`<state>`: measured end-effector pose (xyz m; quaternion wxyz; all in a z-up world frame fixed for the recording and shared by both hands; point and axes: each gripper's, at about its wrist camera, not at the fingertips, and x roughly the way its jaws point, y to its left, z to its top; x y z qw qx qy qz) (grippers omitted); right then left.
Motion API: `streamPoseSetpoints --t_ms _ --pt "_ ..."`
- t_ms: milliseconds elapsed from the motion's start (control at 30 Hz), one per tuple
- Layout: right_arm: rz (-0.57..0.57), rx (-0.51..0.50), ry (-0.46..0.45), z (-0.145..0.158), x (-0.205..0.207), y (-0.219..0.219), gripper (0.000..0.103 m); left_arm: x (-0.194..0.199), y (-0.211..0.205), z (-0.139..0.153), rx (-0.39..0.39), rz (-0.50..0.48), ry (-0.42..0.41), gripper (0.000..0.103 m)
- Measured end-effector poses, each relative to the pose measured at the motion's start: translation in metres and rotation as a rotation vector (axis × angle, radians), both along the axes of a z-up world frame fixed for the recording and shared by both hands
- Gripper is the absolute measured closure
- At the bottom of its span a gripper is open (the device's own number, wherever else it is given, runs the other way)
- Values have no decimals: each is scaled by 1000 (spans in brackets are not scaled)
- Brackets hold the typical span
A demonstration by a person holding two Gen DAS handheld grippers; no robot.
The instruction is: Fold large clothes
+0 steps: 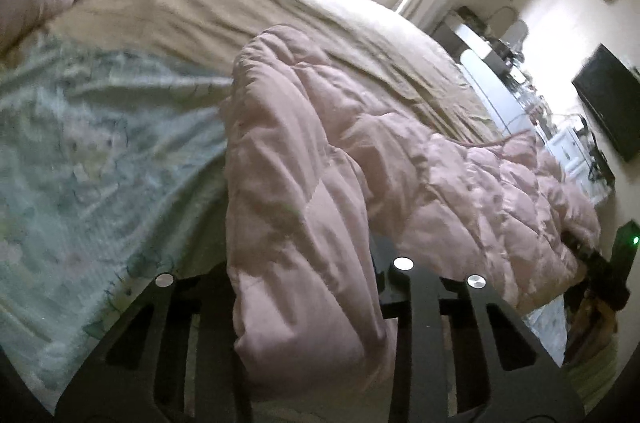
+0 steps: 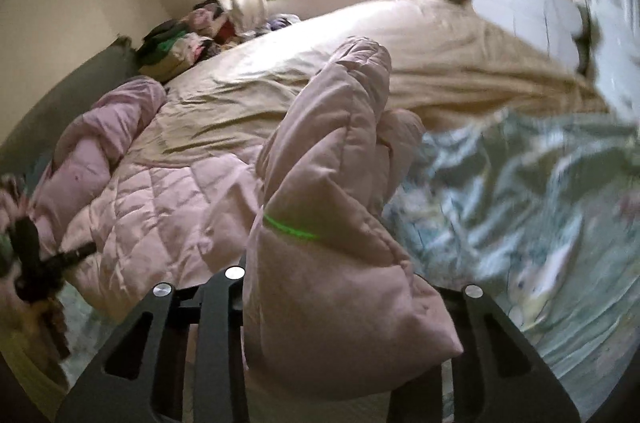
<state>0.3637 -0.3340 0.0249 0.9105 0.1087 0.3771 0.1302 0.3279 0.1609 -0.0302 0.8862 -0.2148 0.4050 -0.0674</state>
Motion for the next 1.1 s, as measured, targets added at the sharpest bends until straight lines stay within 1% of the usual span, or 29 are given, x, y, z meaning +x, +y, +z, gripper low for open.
streamPoseSetpoints --t_ms 100,133,200,267,333,500,567,600,633,733,833,1100 --pt "34 -33 -75 22 -17 15 76 -12 -4 23 33 -25 -51 82" --pt "42 -42 -91 24 -25 14 76 -12 -7 29 46 -35 -61 83" --pt "69 -64 -134 40 -39 22 77 -20 -11 43 78 -58 -83 83" --pt "82 -52 -158 51 -50 23 77 -30 -10 51 86 -69 -101 84" --pt "100 -45 -179 57 -63 24 77 -43 -8 54 91 -74 -114 84" --pt "137 -53 -195 64 -96 28 77 -70 -5 55 104 -85 -135 85" --pt "147 -59 -199 65 -108 31 77 -81 -2 52 99 -86 -134 86" --pt "151 -63 -203 66 -114 33 77 -87 -1 51 91 -89 -140 88" --pt "153 -59 -205 67 -119 34 77 -92 -1 51 82 -95 -146 89" --pt "166 -63 -215 69 -135 39 77 -105 -3 52 95 -101 -149 89" --pt "160 -69 -209 67 -147 41 77 -119 -2 49 85 -104 -146 89" --pt "137 -16 -171 52 -187 25 77 -159 1 37 73 -111 -135 89"
